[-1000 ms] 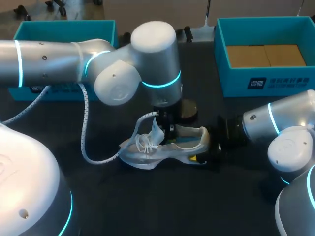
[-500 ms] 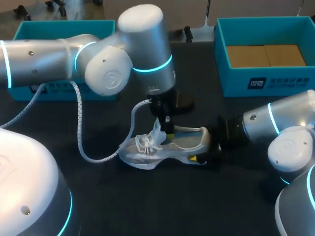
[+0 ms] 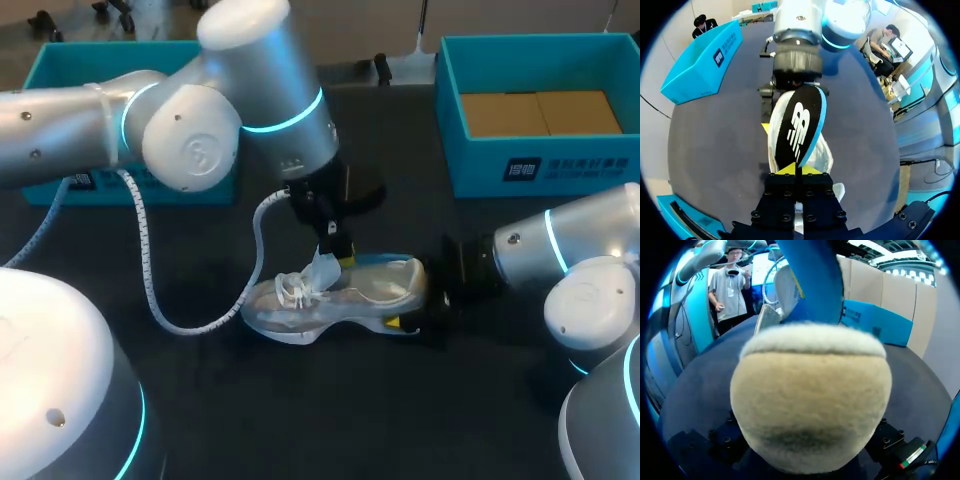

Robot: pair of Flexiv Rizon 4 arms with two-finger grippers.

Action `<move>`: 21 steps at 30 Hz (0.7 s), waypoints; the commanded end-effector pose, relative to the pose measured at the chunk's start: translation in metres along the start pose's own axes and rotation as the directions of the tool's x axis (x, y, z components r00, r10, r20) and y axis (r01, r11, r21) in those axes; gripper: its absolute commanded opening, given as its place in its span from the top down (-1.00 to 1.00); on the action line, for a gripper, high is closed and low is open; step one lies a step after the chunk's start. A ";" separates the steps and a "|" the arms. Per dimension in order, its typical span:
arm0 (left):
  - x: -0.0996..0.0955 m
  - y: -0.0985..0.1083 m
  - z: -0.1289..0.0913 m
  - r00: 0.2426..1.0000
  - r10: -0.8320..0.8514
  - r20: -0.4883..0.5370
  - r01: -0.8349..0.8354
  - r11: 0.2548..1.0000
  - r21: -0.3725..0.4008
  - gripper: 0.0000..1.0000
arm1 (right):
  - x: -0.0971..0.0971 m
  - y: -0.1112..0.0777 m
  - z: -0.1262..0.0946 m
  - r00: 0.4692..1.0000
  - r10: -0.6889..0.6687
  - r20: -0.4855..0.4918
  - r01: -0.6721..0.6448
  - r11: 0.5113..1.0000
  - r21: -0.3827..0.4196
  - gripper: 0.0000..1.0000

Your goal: Take the shoe out of the shoebox, open the shoe tongue, remove and reinsert the insole, then place the shoe into the shoebox

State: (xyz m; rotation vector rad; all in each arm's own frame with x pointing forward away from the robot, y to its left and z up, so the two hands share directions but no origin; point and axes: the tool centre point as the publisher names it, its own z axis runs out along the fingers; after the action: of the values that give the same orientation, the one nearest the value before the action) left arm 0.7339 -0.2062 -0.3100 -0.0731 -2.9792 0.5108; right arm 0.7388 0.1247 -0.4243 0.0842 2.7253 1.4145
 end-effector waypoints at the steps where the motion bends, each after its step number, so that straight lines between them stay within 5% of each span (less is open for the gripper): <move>1: 0.003 0.002 -0.009 1.000 0.002 0.002 -0.002 1.000 0.026 1.00 | 0.001 0.000 0.002 1.000 0.000 0.002 0.000 1.000 0.007 1.00; 20: -0.003 -0.029 0.001 0.998 0.046 -0.047 -0.041 0.994 0.101 1.00 | 0.001 0.000 0.002 1.000 0.000 0.002 0.000 1.000 0.007 1.00; 21: -0.003 -0.029 0.002 0.998 0.047 -0.048 -0.042 0.994 0.101 0.81 | 0.001 0.000 0.002 1.000 0.000 0.002 0.000 1.000 0.007 1.00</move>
State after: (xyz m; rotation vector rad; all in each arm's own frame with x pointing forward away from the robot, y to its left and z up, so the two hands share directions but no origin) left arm 0.7319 -0.2306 -0.2972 -0.1359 -2.9104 0.6522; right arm 0.7388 0.1246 -0.4244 0.0843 2.7253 1.4144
